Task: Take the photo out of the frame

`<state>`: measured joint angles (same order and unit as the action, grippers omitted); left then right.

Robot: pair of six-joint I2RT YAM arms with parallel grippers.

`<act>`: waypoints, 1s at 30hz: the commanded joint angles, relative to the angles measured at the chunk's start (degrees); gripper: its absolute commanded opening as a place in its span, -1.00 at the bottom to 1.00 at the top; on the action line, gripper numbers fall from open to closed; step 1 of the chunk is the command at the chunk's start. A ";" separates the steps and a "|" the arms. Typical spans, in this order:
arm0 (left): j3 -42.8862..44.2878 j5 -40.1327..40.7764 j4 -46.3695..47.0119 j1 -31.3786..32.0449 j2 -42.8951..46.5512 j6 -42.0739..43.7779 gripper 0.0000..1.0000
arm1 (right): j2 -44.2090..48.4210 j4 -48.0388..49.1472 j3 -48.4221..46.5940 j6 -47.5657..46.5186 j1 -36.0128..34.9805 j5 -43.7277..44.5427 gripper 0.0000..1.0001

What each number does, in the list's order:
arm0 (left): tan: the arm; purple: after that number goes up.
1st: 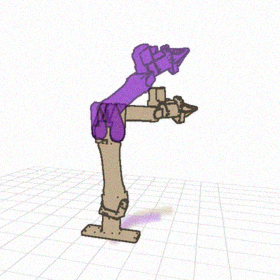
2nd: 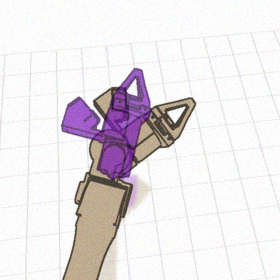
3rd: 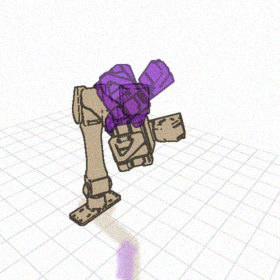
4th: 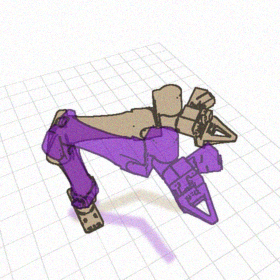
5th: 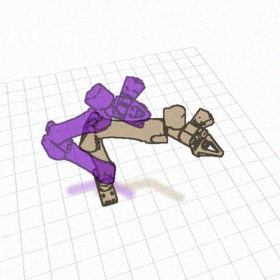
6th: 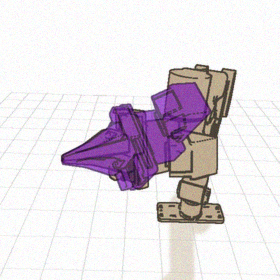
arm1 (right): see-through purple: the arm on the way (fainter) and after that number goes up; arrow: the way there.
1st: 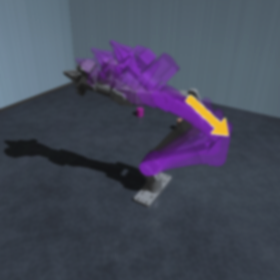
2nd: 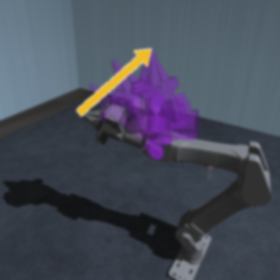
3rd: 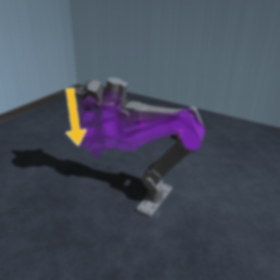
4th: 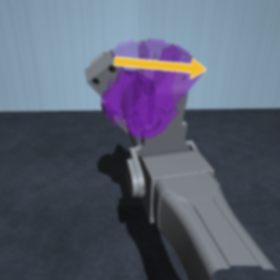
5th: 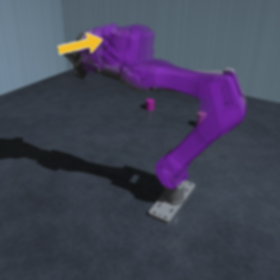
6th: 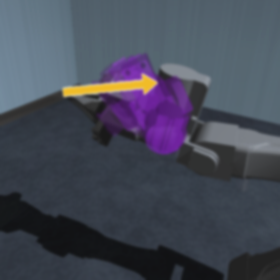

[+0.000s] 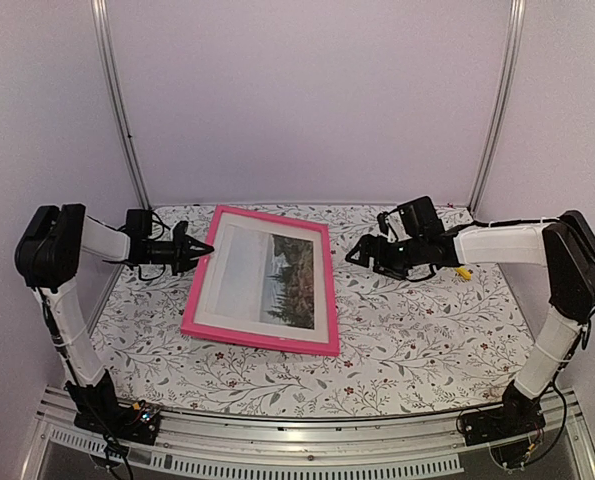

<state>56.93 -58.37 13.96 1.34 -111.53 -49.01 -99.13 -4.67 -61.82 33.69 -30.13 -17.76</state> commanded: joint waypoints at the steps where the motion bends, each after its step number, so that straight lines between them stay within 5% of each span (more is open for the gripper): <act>1: 3.87 6.42 -20.47 -5.85 -4.28 14.88 -1.00 | -2.58 3.41 -0.03 0.75 -1.60 -1.48 0.91; 19: 20.38 25.43 -44.31 -12.82 -12.03 31.44 -1.00 | -9.45 4.14 -4.53 -0.33 -5.02 -2.82 0.90; 28: 21.21 35.33 -46.40 -13.08 -10.38 33.07 -0.32 | -10.01 3.26 -4.80 -1.17 -5.15 -1.64 0.90; 30: 20.85 37.47 -46.26 -12.97 -9.35 33.11 0.00 | -9.96 2.99 -5.01 -1.24 -5.26 -0.89 0.90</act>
<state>78.70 -37.69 -25.36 -10.37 -121.10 -16.25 -107.87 -1.65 -65.23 33.41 -34.87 -20.05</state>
